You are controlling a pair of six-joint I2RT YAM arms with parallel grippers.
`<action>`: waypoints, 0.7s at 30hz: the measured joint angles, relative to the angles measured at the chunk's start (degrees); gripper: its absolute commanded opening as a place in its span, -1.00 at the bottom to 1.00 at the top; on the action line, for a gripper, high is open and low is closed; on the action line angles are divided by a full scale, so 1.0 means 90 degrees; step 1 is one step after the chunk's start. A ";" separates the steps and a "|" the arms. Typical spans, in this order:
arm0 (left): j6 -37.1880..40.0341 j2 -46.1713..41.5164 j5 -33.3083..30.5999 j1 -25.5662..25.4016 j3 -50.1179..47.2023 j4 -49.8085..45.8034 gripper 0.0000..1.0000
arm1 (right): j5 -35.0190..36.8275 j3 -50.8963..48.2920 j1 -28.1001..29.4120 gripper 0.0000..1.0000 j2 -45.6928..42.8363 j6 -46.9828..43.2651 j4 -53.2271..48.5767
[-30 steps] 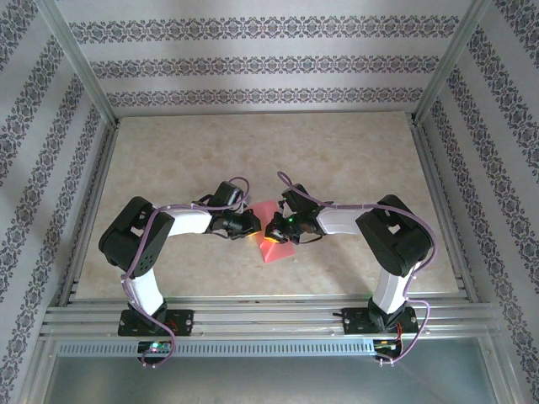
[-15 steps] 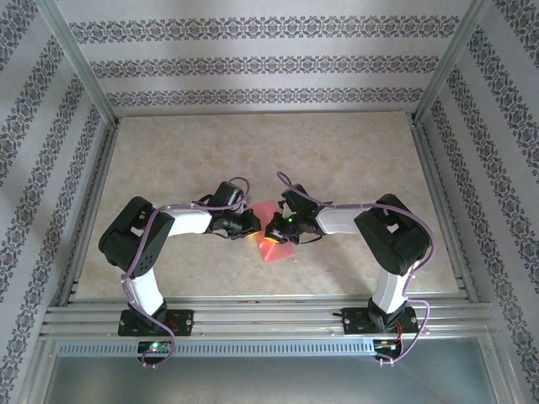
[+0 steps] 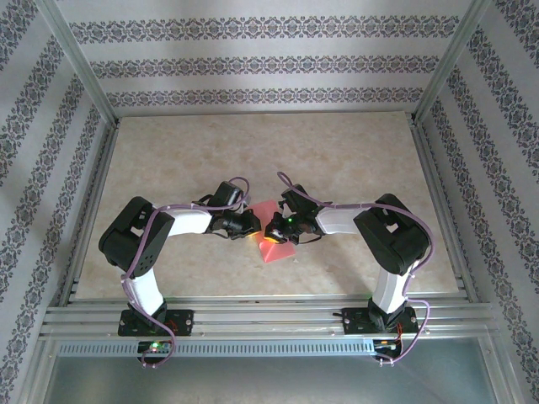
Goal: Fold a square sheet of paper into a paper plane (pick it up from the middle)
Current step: Fold the triangle a second time at the center of the table.
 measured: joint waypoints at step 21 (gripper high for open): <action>0.0000 0.0000 -0.0005 0.0000 0.0017 -0.0029 -0.73 | 0.0053 -0.0002 0.0000 -0.79 0.0007 0.0022 0.0012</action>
